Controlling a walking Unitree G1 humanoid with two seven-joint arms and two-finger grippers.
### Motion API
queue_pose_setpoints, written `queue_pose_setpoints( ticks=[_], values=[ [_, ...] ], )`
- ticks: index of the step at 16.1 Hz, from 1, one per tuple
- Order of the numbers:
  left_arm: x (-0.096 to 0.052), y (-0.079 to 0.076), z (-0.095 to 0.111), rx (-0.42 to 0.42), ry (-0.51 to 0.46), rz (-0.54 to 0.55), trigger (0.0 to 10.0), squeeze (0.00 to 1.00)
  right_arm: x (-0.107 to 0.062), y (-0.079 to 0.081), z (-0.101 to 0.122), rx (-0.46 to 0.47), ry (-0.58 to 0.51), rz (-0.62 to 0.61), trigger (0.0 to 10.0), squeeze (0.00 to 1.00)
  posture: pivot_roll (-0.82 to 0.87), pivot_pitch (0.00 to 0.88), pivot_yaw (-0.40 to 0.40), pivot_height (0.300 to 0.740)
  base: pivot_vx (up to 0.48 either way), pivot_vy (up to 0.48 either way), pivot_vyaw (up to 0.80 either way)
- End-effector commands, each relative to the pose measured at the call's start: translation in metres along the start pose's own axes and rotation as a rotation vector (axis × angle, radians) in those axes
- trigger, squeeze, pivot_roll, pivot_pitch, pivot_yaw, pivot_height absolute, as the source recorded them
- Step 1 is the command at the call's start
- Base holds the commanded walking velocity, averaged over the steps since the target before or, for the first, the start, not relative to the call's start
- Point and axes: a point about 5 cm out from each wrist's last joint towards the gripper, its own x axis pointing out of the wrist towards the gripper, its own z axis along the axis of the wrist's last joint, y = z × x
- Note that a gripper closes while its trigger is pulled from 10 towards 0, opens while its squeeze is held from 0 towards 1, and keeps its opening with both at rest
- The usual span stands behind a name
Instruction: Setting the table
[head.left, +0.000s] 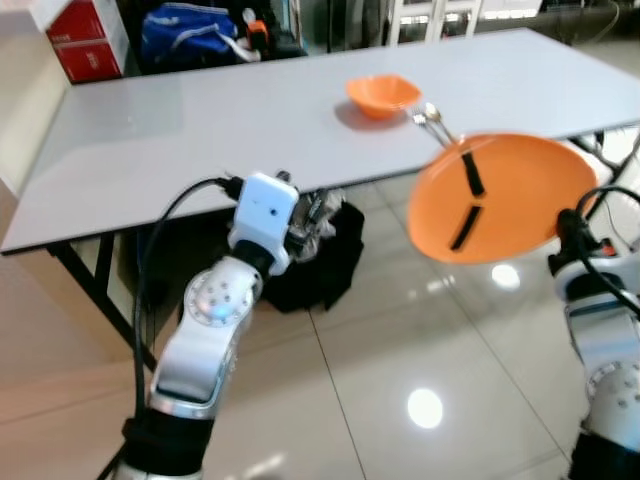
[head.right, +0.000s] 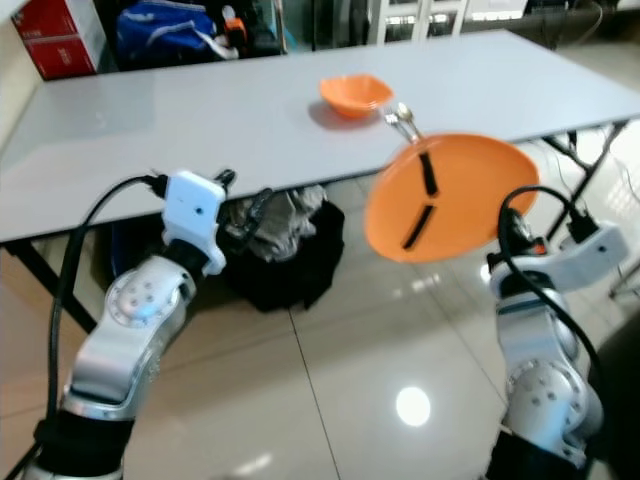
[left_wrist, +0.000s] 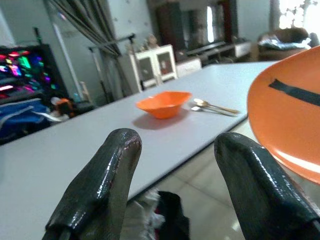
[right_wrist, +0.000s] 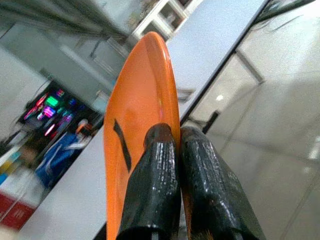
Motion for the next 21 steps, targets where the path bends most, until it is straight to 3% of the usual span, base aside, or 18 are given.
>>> queue_pose_setpoints(
  ticks=[1, 5, 16, 21],
  values=[
    [0.000, 0.002, 0.000, 0.001, 0.008, 0.007, 10.0, 0.00, 0.001, 0.015, 0.004, 0.003, -0.011, 0.071, 10.0, 0.00, 0.04, 0.000, 0.009, 0.740, 0.398, 0.000, 0.00],
    [0.000, 0.002, -0.001, 0.003, 0.011, 0.005, 10.0, 0.00, 0.001, 0.021, 0.000, 0.001, 0.032, 0.106, 10.0, 0.00, 0.04, 0.000, 0.008, 0.740, 0.396, 0.000, 0.00],
    [0.000, 0.002, 0.000, 0.003, 0.010, -0.003, 10.0, 0.00, 0.004, 0.017, -0.001, -0.001, 0.033, 0.076, 10.0, 0.00, 0.04, 0.000, 0.005, 0.740, 0.394, 0.000, 0.00],
    [0.000, 0.001, 0.000, 0.006, 0.009, -0.013, 10.0, 0.00, 0.012, 0.006, -0.005, 0.069, 0.033, 0.004, 10.0, 0.00, 0.05, 0.000, 0.005, 0.740, 0.388, 0.000, 0.00]
  ],
)
